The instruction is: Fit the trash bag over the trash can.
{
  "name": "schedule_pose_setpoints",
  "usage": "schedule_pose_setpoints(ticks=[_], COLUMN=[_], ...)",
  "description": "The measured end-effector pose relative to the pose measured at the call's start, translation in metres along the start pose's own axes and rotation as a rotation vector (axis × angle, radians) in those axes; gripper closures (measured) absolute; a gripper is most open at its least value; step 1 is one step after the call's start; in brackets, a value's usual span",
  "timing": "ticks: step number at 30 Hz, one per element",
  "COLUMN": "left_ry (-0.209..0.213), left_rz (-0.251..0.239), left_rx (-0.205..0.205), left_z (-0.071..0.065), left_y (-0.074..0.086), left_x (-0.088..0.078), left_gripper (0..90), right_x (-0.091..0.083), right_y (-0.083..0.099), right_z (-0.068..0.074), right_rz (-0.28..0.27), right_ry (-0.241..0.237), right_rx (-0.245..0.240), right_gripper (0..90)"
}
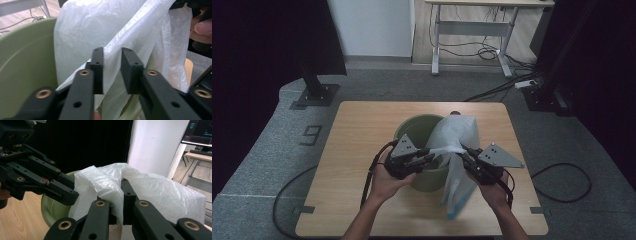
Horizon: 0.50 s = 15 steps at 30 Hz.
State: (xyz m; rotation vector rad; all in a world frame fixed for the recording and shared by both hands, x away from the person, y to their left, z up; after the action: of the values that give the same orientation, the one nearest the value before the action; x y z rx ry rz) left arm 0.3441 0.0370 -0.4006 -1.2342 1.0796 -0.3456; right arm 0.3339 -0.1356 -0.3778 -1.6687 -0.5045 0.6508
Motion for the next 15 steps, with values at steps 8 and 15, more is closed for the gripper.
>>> schedule_pose_setpoints(ticks=[8, 15], left_ry=[0.017, 0.013], left_rz=[0.006, 0.008], left_rx=[-0.023, -0.046], left_z=[0.000, 0.002], left_y=[-0.002, -0.002], left_x=[0.003, 0.003], left_gripper=[89.4, 90.0], right_x=[-0.001, -0.011], right_y=[0.003, 0.013], right_z=[-0.002, 0.004], right_rz=[0.000, 0.008], right_ry=[0.001, 0.044], right_rx=[0.019, 0.047], right_gripper=[79.2, 46.6])
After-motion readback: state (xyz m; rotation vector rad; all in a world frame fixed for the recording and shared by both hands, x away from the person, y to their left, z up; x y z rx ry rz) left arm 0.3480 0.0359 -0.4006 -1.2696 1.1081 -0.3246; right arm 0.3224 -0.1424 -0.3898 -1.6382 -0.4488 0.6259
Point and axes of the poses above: each handheld gripper's, and its own axes: x roughly forward along the jaws, y roughly out of its underside, z roughly to its left, the point moved 6 cm from there along x, roughly forward along the jaws, and after that the axes turned 2 degrees about -x, right-handed, at the moved point
